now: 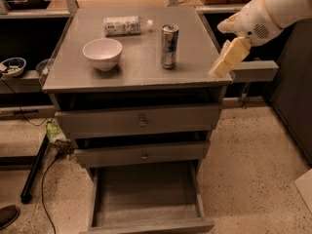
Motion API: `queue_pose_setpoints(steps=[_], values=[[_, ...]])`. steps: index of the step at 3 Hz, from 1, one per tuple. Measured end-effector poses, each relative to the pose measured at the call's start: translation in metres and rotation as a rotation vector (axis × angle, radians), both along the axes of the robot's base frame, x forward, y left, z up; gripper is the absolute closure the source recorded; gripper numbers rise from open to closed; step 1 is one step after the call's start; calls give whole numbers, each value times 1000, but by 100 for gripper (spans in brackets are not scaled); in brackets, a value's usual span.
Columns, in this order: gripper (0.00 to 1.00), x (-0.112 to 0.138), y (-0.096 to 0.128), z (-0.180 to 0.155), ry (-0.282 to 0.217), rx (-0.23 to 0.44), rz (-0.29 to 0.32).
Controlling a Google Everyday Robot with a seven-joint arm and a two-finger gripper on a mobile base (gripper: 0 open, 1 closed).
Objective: Place redbull can into bottom drawer
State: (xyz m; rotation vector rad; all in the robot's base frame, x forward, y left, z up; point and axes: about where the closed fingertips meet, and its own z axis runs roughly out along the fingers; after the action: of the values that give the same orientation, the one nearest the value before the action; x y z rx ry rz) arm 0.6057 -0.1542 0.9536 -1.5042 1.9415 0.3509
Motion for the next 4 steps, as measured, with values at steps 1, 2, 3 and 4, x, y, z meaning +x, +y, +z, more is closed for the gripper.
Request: queue_pose_setpoints(steps=[1,2,3,4], values=[[0,20,15,-5,1,32,13],[0,41,40,-14,5,73,55],[0,55,56,-19,6,108,91],[0,82,87,-25,7,158,180]])
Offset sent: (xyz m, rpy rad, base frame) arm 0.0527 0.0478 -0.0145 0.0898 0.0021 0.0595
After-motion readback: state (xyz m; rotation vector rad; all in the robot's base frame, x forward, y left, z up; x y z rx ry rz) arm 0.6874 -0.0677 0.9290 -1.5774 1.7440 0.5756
